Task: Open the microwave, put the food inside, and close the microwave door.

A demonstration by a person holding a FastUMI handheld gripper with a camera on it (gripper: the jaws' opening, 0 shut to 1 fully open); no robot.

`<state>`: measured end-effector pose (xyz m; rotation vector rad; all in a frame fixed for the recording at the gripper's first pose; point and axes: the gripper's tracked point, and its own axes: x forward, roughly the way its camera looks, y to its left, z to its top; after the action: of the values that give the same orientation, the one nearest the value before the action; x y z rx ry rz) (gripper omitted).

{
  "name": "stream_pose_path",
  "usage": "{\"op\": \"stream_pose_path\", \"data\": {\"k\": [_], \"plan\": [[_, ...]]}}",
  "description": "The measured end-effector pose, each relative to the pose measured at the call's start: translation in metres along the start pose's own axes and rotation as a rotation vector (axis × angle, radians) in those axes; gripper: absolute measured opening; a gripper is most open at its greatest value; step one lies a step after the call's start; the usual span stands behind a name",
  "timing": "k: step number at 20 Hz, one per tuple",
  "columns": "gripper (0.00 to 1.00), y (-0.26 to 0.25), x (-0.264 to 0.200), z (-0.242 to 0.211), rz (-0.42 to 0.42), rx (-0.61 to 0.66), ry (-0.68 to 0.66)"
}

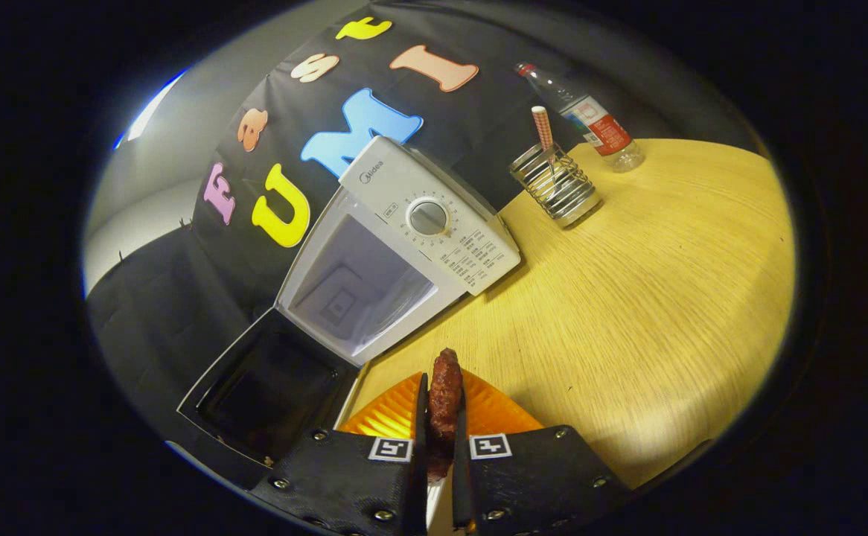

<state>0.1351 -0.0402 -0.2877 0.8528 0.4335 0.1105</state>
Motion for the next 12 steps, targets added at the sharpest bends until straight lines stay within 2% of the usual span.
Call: {"op": "stream_pose_path", "data": {"k": [4, 12], "plan": [[0.13, 0.007, -0.010, 0.021, -0.007, 0.017, -0.076], [0.13, 0.061, -0.012, 0.036, 0.054, 0.039, -0.084]]}}
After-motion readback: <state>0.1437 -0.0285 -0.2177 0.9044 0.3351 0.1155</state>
